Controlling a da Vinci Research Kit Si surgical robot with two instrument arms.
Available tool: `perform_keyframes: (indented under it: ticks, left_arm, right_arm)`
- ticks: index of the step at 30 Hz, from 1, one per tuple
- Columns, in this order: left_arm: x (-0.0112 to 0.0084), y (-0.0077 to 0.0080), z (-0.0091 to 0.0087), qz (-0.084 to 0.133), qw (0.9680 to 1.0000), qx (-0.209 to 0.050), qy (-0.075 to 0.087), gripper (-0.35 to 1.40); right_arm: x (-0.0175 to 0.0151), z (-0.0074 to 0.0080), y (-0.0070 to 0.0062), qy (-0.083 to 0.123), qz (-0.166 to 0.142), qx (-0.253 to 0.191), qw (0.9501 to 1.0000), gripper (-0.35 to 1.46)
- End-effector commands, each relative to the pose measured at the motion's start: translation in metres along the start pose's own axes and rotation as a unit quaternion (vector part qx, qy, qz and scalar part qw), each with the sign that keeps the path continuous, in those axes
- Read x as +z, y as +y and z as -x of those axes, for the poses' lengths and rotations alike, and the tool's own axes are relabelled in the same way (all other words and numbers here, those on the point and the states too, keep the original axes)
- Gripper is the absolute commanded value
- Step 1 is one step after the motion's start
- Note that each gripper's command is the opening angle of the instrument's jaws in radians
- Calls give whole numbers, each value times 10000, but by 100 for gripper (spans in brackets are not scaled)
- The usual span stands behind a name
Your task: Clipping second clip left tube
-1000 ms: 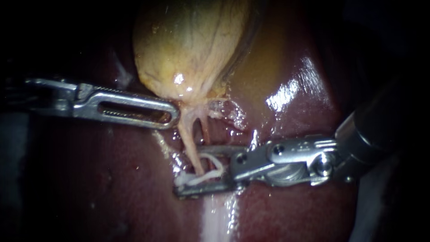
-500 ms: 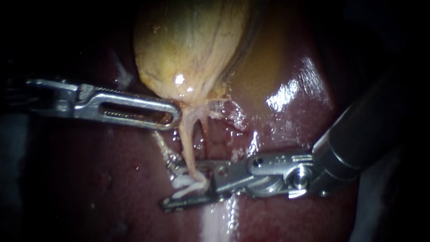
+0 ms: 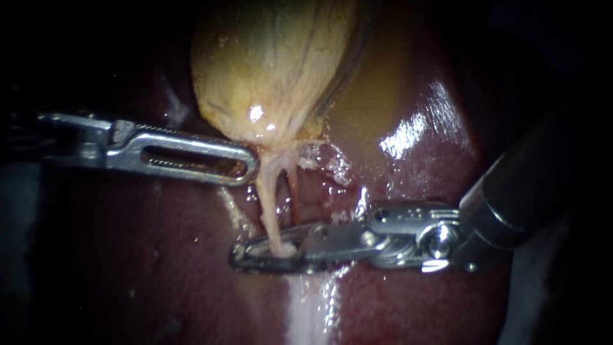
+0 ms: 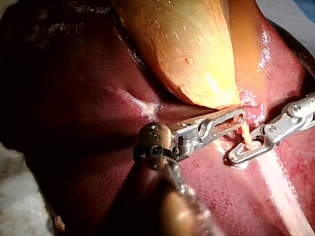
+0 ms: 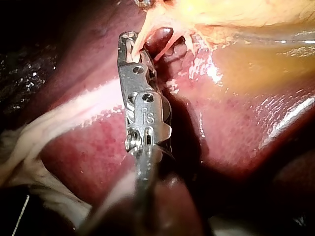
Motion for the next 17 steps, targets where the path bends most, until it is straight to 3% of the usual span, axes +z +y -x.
perform_keyframes:
  ticks: [1, 17]
  left_arm:
    - [0, -1, 0, 1, 10000, -1, -3, -35]
    - [1, -2, 0, 2, 10000, 1, -3, -35]
  right_arm:
    - [0, 0, -1, -12, 0, -5, 10000, -35]
    - [-1, 1, 2, -60, -4, -5, 10000, -35]
